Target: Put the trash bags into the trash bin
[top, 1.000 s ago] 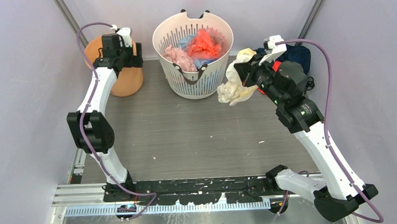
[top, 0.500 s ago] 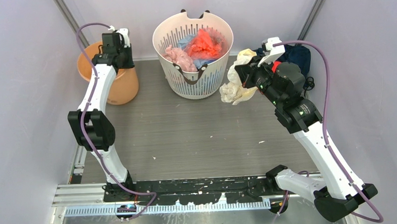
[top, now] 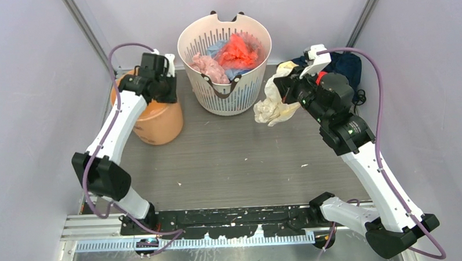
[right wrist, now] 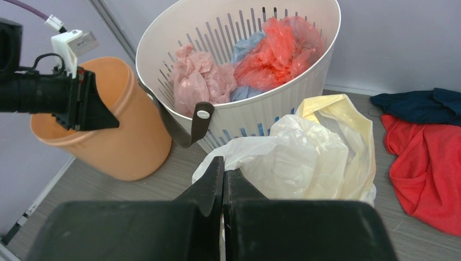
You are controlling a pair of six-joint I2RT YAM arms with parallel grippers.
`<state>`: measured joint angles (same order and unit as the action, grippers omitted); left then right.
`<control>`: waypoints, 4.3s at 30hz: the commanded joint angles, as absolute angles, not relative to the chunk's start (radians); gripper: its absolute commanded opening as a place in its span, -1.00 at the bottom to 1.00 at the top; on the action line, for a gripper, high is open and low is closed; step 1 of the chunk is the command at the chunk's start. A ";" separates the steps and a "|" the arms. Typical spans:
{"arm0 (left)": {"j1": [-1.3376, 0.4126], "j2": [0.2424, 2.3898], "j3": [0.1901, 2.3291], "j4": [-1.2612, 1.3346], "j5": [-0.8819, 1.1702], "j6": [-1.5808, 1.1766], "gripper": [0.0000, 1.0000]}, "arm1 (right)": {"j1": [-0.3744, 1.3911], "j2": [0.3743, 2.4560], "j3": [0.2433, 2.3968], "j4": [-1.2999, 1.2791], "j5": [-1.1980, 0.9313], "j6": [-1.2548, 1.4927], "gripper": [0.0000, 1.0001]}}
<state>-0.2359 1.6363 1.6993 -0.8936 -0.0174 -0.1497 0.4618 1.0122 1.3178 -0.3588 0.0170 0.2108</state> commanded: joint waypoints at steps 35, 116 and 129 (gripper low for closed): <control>-1.050 1.748 1.914 -0.900 -0.107 -0.358 -0.50 | 0.463 0.882 1.222 -0.605 0.420 0.238 -0.98; -0.179 2.100 2.550 -0.928 -0.319 -0.281 -1.00 | 0.462 1.078 0.991 -0.496 0.237 0.401 -0.98; 0.028 1.910 2.313 -0.892 -0.455 -0.329 -1.00 | 0.463 1.111 0.998 -0.494 0.152 0.418 -0.98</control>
<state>-0.0391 2.0525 2.3783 -0.9588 -0.3061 -0.3157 0.4618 1.0988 0.9676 -0.5297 0.1955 0.4038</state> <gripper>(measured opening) 0.024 0.032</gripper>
